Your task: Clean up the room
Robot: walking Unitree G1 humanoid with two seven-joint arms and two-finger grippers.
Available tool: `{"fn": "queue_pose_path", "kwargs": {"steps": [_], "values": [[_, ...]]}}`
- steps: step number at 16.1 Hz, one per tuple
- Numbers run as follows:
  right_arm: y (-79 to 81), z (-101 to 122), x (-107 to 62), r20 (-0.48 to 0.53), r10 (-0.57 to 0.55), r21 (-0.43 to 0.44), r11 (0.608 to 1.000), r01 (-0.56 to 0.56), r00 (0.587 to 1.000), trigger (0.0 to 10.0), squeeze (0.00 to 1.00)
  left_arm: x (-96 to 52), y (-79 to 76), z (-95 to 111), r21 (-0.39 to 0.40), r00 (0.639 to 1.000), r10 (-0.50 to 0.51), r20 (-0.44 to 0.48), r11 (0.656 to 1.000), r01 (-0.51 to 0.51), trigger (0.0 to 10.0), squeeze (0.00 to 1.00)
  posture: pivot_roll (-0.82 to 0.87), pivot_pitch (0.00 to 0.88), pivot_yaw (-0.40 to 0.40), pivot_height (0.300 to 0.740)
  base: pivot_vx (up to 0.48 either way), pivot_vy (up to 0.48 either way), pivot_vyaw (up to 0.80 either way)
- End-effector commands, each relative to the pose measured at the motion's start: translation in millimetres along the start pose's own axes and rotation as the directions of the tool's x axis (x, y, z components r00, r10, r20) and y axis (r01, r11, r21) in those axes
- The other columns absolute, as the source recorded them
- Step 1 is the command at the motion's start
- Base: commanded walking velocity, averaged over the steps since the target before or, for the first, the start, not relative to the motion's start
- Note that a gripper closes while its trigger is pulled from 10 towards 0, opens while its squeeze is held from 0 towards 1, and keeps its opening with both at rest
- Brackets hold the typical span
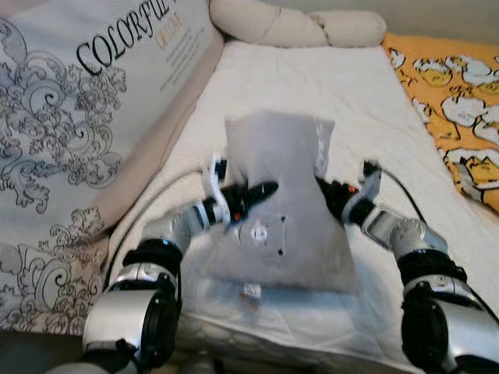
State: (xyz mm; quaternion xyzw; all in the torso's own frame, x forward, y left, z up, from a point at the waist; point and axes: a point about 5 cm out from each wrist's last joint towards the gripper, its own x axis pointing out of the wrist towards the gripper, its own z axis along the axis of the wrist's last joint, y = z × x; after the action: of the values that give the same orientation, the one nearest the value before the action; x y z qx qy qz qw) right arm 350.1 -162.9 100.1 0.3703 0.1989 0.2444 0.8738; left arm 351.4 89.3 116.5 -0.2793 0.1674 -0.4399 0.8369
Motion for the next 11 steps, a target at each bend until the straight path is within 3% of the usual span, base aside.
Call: {"fn": "queue_pose_path", "kwargs": {"steps": [1, 4, 5, 7, 10, 11], "values": [[20.0, -4, 11.8, -0.012, 0.071, -0.018, 0.997, -0.071, 0.997, 0.0, 0.0, 14.1, -20.5, 12, 0.057, 0.994, -0.105, 0.011, 0.993, 0.104, 0.0, 0.0, -0.03, 0.0, 0.037, 0.74, 0.0, 0.0, 0.0], [30.5, 4, 10.6, 0.071, 0.075, -0.094, 0.993, -0.068, 0.995, 0.0, 0.0, 8.8, -27.3, 33, 0.116, 0.992, -0.077, 0.095, 0.991, 0.066, 0.0, 0.0, -0.03, 0.0, 0.046, 0.74, 0.0, 0.0, 0.0], [35.4, 8, 3.7, 0.154, 0.085, -0.156, 0.986, -0.061, 0.984, 0.0, 0.0, -0.1, -28.7, 40, 0.223, 0.994, -0.012, 0.105, 0.975, -0.012, 0.0, 0.0, -0.03, 0.0, 0.049, 0.74, 0.0, 0.0, 0.0], [37.5, 6, -0.8, 0.184, 0.089, -0.181, 0.982, -0.055, 0.979, 0.0, 0.0, -5.1, -31.6, 41, 0.278, 0.993, 0.011, 0.114, 0.96, -0.043, 0.0, 0.0, -0.03, 0.0, 0.058, 0.74, 0.0, 0.0, 0.0], [51.8, -15, -11.9, 0.2, 0.102, -0.217, 0.974, -0.058, 0.974, 0.0, 0.0, -13.3, -50.4, 23, 0.362, 0.997, 0.027, 0.073, 0.931, -0.052, 0.0, 0.0, -0.03, 0.0, 0.058, 0.74, 0.0, 0.0, 0.0], [52.7, -22, -11.4, 0.203, 0.096, -0.209, 0.977, -0.053, 0.974, 0.0, 0.0, -12.7, -56.6, 12, 0.408, 0.999, 0.035, 0.011, 0.912, -0.036, 0.0, 0.0, -0.02, 0.0, 0.053, 0.74, 0.0, 0.0, 0.0]]}}
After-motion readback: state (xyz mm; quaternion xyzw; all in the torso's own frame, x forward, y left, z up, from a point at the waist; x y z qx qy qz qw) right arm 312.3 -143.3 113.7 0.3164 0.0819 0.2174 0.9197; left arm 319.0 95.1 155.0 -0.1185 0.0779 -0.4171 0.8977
